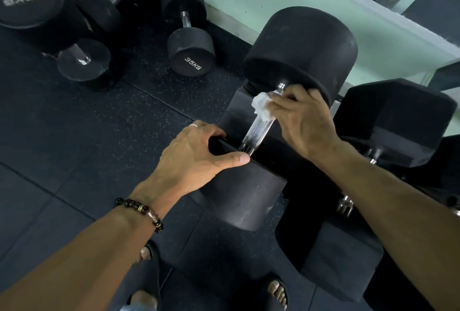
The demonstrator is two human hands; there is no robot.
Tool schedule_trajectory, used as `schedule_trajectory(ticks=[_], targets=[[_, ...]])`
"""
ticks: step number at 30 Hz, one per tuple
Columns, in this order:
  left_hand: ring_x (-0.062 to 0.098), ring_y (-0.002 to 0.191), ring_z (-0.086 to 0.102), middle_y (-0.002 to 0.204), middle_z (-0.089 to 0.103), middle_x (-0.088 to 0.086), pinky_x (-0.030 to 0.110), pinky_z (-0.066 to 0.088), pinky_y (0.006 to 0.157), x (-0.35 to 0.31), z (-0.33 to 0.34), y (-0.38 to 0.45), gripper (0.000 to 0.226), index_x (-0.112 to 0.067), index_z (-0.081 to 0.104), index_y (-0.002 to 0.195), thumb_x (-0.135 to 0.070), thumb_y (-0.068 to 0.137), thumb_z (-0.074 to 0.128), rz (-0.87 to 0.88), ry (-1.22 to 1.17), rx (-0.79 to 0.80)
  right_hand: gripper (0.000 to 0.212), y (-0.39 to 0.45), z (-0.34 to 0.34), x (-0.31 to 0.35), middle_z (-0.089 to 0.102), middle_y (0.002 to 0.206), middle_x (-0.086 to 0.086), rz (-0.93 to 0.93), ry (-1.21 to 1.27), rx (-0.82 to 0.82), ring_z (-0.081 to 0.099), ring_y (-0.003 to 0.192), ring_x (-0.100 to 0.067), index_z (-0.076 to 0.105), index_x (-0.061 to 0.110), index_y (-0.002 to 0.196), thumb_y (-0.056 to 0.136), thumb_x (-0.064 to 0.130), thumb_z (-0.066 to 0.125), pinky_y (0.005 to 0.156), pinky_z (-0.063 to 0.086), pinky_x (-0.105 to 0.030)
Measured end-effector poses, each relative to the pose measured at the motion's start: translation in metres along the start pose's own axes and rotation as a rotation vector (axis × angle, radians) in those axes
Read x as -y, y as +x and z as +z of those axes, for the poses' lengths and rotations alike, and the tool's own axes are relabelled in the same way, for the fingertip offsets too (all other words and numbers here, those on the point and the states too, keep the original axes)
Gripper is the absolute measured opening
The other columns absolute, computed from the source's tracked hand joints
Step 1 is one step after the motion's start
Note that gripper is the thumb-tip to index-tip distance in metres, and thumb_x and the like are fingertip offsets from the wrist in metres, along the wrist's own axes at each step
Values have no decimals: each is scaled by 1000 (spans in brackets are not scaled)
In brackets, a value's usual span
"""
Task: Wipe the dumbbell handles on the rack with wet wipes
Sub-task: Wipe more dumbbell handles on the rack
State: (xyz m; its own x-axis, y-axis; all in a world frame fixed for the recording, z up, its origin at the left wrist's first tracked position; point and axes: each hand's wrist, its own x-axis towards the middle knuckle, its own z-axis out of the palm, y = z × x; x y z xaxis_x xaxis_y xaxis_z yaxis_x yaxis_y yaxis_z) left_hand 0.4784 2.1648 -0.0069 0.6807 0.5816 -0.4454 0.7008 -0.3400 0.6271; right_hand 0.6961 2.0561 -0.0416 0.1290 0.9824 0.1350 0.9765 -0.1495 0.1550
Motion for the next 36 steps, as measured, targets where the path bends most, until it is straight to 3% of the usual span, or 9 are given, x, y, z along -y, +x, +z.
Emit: schedule_trajectory(ticks=[5,10,15,20,24,26,30,33,36], targets=[[10,114,51,118,52,-14,39,47,97,-1,0,0,68,-34,60,122,-74,66,67,4,10,5,44,-16,-4,20,69,122,1,-352,45,32,53,101,-23,71,16,115,75,17,52,77,40,-36],[10,115,50,120,52,-14,42,46,99,2,0,1,69,-35,60,122,-74,66,65,3,11,4,33,-3,5,2,66,128,-8,83,-44,-7,59,101,-30,70,9,112,81,9,60,76,48,-39],[10,114,51,117,52,-14,42,46,98,-1,0,0,70,-33,61,122,-74,66,65,6,17,9,41,-13,-1,23,61,136,-2,-288,80,154,56,113,-28,66,13,123,85,13,51,85,45,-37],[11,117,49,122,51,-13,41,46,99,0,0,1,70,-32,59,125,-73,68,65,10,30,9,35,-3,11,7,63,132,-9,160,-49,10,57,102,-31,67,8,114,83,9,51,77,53,-41],[12,116,50,121,52,-11,42,46,98,1,0,2,71,-32,60,124,-74,67,65,15,36,17,44,-16,-6,34,59,138,-3,-156,203,181,44,115,-23,64,13,127,84,10,55,89,51,-45],[12,117,50,122,52,-12,42,46,99,0,0,1,70,-33,59,124,-73,68,65,15,33,20,53,-13,-10,19,48,150,0,-227,121,260,46,124,-25,56,16,138,86,8,55,94,46,-43],[12,119,48,123,51,-11,43,46,100,1,-1,2,71,-32,59,125,-74,68,64,23,49,21,41,-1,9,1,61,135,-3,171,8,0,43,103,-22,67,13,119,80,2,59,79,53,-41],[13,119,50,125,51,-10,44,46,100,1,-1,2,75,-31,58,127,-75,67,63,16,45,33,47,-18,12,24,65,131,4,81,169,-15,48,99,-21,70,18,116,74,-3,70,76,54,-48],[13,117,51,124,52,-11,44,47,98,1,-2,3,75,-32,59,126,-77,66,63,15,53,38,46,-38,-7,42,72,116,-1,131,549,-61,66,89,-27,74,14,111,73,-13,70,74,57,-39]])
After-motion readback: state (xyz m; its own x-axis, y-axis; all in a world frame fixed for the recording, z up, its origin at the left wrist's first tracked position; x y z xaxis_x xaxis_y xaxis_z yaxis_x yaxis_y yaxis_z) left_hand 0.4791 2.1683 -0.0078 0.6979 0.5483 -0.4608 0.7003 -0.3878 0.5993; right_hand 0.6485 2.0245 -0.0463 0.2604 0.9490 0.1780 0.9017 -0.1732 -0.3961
